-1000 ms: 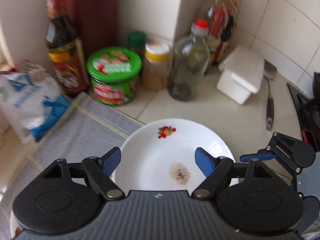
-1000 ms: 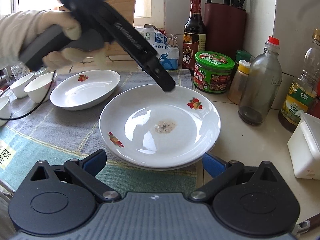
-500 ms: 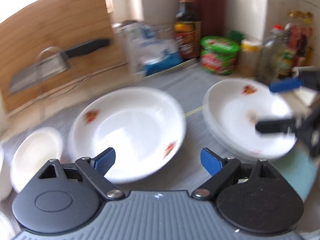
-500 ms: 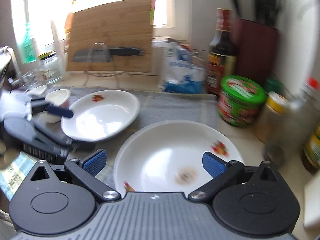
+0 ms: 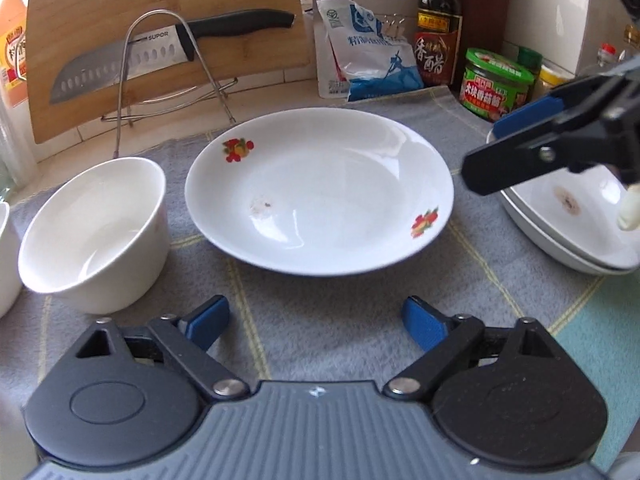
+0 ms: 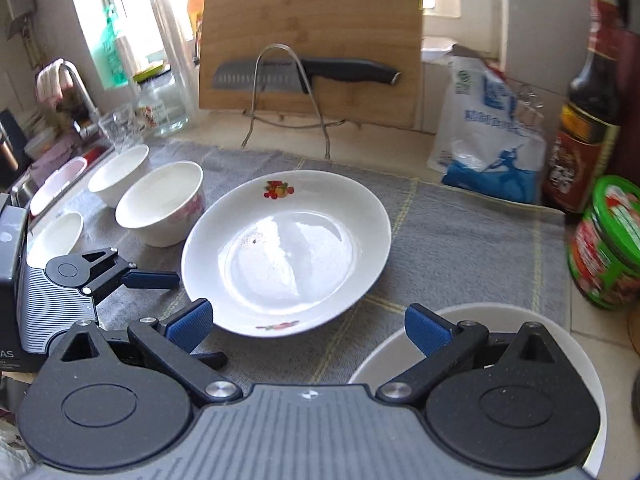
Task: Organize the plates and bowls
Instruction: 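Open the left tool and withdraw while the right tool grasps a fruit-decal plate rim, then lift the fruit-decal white plate off the towel with the right tool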
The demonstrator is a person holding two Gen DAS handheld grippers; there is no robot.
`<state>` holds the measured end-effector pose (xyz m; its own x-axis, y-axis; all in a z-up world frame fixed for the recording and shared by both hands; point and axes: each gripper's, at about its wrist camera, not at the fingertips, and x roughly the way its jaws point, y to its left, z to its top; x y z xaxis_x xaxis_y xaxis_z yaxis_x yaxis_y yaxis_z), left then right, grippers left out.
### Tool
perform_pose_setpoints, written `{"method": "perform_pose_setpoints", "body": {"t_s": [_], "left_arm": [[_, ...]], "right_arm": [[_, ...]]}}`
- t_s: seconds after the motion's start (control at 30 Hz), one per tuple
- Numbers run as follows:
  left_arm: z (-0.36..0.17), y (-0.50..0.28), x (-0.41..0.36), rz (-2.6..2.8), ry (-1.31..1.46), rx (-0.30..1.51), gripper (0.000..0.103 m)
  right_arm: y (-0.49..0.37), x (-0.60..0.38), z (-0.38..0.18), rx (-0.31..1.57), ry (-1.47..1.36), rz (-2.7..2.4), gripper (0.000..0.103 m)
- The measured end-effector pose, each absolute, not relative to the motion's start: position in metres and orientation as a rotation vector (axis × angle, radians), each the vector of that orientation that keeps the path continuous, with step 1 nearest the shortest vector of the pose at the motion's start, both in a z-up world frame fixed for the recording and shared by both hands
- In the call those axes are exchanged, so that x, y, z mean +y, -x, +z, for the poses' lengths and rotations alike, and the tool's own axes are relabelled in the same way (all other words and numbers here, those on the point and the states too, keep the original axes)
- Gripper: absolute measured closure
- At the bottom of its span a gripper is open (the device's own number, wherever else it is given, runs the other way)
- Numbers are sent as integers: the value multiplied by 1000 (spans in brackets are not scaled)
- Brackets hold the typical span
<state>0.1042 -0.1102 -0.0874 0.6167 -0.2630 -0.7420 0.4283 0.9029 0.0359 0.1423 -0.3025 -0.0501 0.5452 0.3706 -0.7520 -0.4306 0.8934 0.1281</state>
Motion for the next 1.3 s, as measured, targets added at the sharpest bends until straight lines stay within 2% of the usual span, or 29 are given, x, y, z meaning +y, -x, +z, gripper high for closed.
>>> {"method": "perform_pose_setpoints", "body": {"t_s": [0.13,0.87,1.0,1.3], "left_arm": [[-91,-111,-111,-403,-200,804,1],[-92,-121,-115,-364,-170,757,0],[-93,-120,-115,-363,-170,753,0],[-92,-123,-114,-380,-181,768,1]], "right_arm": [[-164,-300,-51,904,92,508,0],[-285,-271,-88,1092,174,758,0],[-295,-265,-89,1110,196,795,10],[-305,-266,-89,1147,172,850,12]]}}
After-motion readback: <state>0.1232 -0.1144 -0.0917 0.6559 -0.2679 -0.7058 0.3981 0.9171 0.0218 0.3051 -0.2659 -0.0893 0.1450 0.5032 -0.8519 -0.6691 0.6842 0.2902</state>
